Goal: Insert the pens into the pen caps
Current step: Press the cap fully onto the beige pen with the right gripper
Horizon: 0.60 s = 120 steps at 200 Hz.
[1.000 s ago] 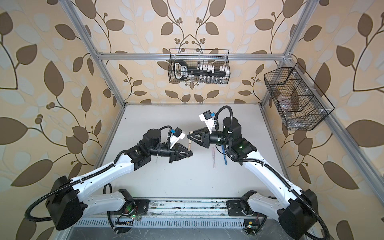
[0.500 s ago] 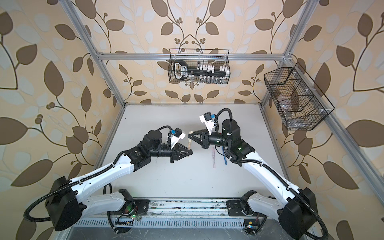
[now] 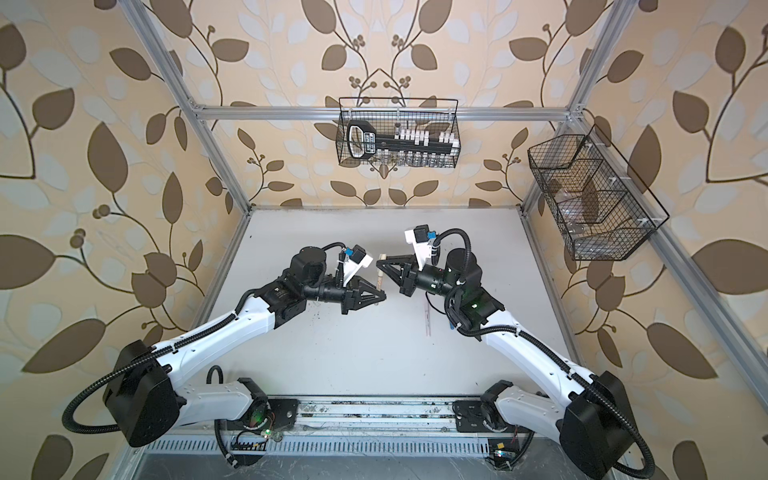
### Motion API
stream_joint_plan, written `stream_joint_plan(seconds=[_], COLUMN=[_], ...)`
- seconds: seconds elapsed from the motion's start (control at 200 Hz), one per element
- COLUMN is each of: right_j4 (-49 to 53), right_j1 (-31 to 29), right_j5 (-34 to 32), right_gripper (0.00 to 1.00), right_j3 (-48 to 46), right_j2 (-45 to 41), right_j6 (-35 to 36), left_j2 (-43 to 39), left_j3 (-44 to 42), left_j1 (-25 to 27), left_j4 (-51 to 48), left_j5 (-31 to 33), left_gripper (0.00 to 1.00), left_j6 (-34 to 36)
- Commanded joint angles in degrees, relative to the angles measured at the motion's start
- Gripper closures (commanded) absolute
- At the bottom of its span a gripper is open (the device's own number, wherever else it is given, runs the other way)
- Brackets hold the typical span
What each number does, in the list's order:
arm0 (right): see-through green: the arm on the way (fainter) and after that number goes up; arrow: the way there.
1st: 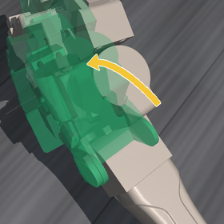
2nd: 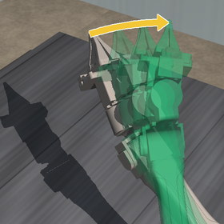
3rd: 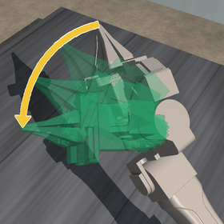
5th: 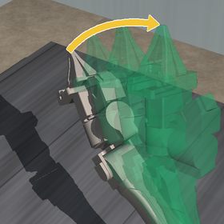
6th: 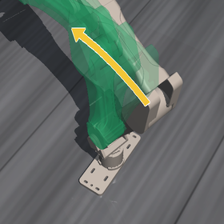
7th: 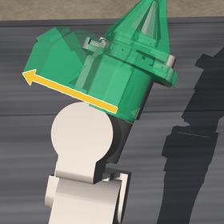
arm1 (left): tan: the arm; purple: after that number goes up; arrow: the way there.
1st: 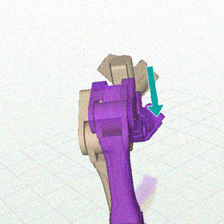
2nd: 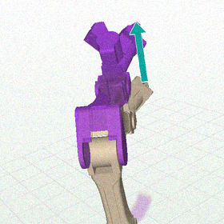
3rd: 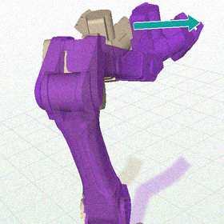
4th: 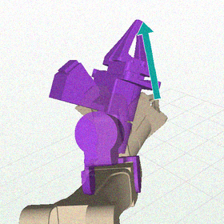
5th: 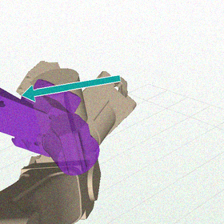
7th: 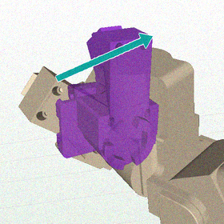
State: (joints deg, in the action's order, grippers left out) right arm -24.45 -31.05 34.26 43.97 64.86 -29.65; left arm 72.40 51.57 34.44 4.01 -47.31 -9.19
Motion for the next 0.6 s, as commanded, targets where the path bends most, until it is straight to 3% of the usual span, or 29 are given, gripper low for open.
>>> stream_joint_plan(seconds=[0.0,0.23,0.41,0.455,0.595], right_j4=[12.3,13.2,17.5,18.4,20.6], right_j1=[-2.8,0.3,5.2,6.2,8.4], right_j5=[17.3,23.4,25.3,24.8,22.1], right_gripper=[1.0,1.0,1.0,1.0,1.0], right_j3=[-7.9,-6.5,-2.5,-0.6,4.4], right_j2=[1.5,0.5,0.4,0.5,1.6], right_j6=[-2.6,-3.3,-2.6,-2.5,-2.5], left_j2=[-3.6,-5.3,-6.6,-6.5,-6.3], left_j3=[11.8,12.6,9.4,8.2,3.5], left_j1=[-4.6,-4.6,-4.6,-4.7,-4.6], left_j4=[25.2,18.2,9.9,7.8,2.5], left_j5=[5.0,2.8,5.3,5.8,5.0], left_gripper=[1.0,1.0,1.0,0.91,0.8], left_j6=[-3.6,2.6,6.1,6.5,5.9])
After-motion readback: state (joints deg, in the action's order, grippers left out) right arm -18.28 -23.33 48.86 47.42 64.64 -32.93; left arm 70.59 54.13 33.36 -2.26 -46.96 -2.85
